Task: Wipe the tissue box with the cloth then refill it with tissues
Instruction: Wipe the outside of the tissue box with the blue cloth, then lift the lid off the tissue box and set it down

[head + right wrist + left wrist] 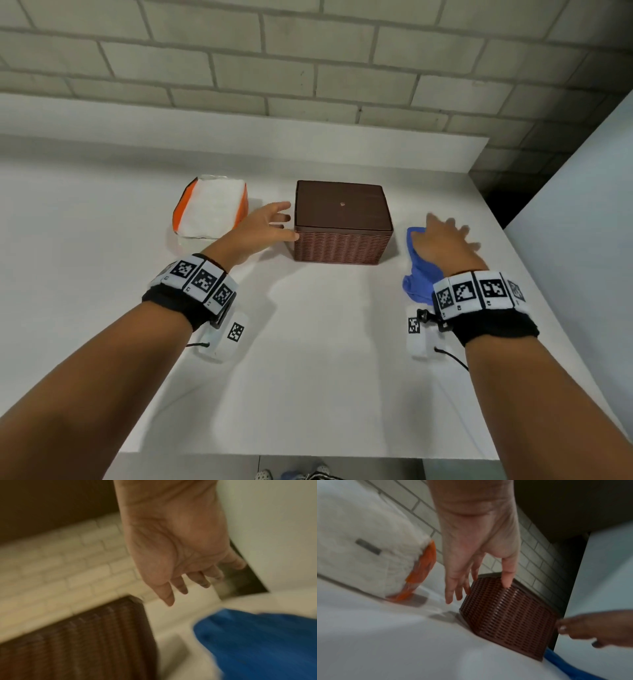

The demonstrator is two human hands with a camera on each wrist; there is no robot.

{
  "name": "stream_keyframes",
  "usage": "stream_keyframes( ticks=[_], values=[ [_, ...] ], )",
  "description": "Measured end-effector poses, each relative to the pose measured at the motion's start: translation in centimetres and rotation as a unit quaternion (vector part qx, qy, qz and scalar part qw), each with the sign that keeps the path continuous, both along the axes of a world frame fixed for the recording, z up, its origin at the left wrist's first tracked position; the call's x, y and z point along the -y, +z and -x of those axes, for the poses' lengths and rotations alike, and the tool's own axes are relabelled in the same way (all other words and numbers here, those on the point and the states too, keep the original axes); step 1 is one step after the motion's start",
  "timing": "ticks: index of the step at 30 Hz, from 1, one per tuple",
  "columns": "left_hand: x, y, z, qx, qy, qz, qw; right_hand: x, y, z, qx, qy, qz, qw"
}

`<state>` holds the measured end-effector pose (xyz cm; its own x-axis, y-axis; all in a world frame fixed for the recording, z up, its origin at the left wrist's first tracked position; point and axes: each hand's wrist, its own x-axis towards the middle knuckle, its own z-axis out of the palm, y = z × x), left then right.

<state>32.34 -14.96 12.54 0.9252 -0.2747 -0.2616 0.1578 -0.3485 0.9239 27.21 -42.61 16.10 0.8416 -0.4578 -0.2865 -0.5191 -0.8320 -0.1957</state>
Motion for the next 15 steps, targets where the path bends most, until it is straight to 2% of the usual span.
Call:
stream_keyframes(
  ticks=[4,7,9,12,15],
  values=[
    [-1.1,0.0,0.9,0.024,0.046,-0.009,0.999,-4.0,4.5,-0.8,0.153,0.069,0.019,0.986],
    [-1.5,0.0,1.5,0.023,0.053,-0.007,0.998,-6.6,5.4,-1.4,0.188,0.140,0.022,0.972],
    [-1.3,-0.1,1.6,0.027,0.044,-0.009,0.999,-8.1,5.3,-1.9,0.150,0.197,0.016,0.969],
    [-0.3,-0.4,1.0,0.038,0.000,-0.038,0.999,-9.8,4.3,-2.7,0.040,0.302,0.023,0.952],
    [0.7,-0.6,0.1,0.029,-0.058,-0.056,0.996,-11.3,3.3,-4.0,-0.031,0.347,0.043,0.936]
  ],
)
